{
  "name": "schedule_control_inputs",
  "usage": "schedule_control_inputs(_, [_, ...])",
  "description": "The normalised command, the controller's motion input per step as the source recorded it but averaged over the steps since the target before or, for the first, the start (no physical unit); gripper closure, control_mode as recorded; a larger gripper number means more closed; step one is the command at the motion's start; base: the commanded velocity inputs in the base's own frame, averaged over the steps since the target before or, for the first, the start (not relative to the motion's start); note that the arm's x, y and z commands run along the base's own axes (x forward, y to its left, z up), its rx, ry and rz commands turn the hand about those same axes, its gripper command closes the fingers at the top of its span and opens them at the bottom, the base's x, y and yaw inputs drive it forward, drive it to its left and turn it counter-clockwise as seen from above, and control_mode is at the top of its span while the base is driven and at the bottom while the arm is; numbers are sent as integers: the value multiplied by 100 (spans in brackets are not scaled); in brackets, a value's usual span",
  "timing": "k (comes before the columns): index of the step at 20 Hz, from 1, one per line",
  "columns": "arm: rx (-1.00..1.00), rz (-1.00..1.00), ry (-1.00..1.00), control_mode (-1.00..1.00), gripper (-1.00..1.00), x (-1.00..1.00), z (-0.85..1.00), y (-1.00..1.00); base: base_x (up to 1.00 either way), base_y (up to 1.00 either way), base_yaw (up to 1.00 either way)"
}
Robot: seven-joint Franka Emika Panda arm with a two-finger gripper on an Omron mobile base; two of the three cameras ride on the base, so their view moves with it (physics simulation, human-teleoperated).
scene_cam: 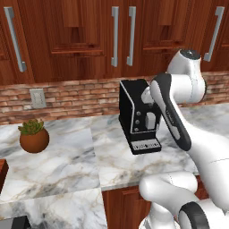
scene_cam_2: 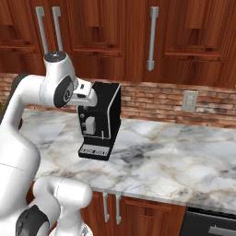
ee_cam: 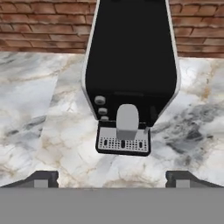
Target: Pick the spray and dish brush from the cabinet and place them on the counter.
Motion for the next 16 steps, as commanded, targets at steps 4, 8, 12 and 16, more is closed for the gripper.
schedule_control_inputs(4, [0, 0, -29, -100, -100, -38, 33, 3, 0, 0, 0])
schedule_control_inputs(8, [0, 0, -23, -100, -100, -28, 35, 13, 0, 0, 0])
schedule_control_inputs(12, [0, 0, -19, -100, -100, -26, 36, 18, 0, 0, 0])
schedule_control_inputs(16, [0, 1, -19, -100, -100, -28, 37, 17, 0, 0, 0])
